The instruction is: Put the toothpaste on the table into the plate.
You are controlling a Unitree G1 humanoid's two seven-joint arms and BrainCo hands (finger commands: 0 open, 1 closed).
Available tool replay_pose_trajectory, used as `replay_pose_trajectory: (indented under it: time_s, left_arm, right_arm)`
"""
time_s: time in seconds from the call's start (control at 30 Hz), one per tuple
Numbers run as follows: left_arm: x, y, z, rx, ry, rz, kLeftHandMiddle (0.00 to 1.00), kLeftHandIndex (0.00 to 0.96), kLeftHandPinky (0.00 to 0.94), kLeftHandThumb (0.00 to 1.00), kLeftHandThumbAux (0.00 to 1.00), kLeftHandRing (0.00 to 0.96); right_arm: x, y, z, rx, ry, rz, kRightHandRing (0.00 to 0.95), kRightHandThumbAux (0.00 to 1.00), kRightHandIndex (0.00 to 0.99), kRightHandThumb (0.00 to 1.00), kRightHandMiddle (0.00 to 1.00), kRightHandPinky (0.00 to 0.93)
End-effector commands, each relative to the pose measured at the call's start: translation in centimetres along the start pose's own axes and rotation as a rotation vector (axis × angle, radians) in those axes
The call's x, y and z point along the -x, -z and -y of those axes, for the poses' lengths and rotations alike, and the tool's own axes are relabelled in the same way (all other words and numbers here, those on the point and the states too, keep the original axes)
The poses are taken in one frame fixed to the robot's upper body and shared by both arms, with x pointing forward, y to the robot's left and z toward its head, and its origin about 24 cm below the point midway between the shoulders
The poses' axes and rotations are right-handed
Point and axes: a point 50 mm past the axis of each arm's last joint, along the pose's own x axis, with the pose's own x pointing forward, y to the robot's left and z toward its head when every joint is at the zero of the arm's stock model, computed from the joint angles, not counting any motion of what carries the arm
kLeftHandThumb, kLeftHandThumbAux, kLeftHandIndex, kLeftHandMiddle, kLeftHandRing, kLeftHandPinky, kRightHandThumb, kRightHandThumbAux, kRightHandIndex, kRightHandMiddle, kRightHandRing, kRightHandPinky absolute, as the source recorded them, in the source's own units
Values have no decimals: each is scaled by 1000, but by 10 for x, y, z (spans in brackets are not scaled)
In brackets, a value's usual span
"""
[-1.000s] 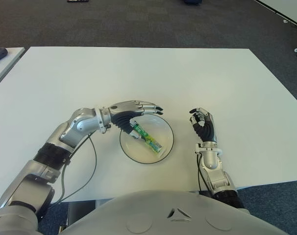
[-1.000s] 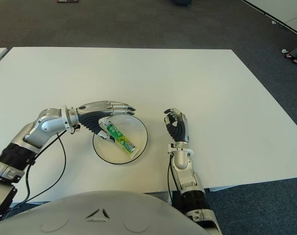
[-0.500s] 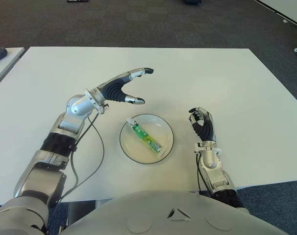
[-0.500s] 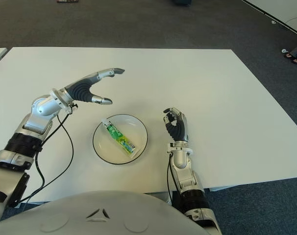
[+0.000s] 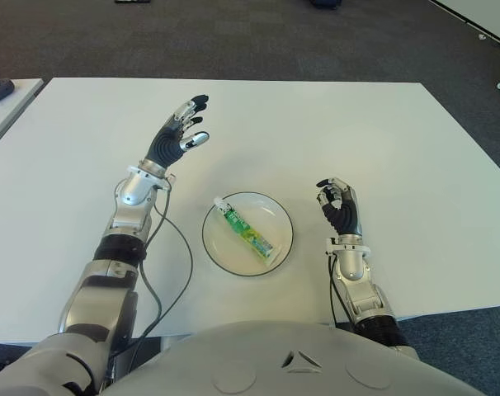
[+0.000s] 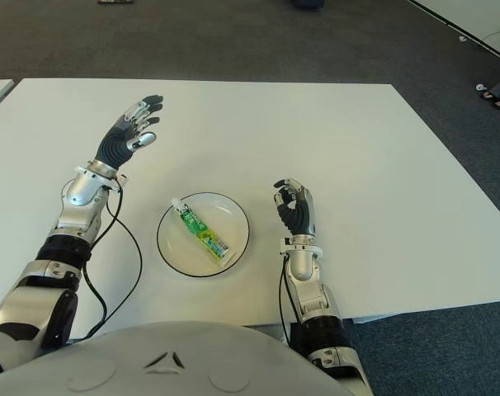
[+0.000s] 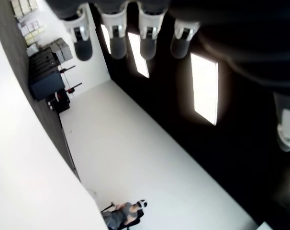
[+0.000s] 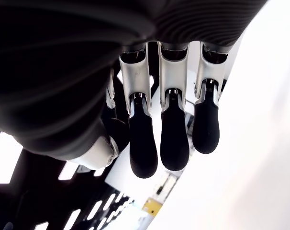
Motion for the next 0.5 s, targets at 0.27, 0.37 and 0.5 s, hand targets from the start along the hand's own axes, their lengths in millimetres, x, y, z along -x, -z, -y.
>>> replay_pose_trajectory:
  time_s: [0.27, 0.37, 0.5]
  left_arm:
    - [21, 37, 8, 116, -252, -156, 313, 286, 287, 0, 670, 281]
    - [25, 42, 11, 109, -293, -195, 378, 330, 367, 0, 782, 355]
    - [29, 44, 17, 87, -311, -218, 426, 367, 422, 0, 848, 412]
  right_arm:
    - [-4, 1, -1, -16, -4, 1, 664, 734, 429, 700, 670, 588]
    - [-5, 1, -1, -10, -4, 6, 673, 734, 429, 701, 679, 609]
    - [-6, 1, 1, -3, -2, 15, 681, 733, 430, 701, 686, 634]
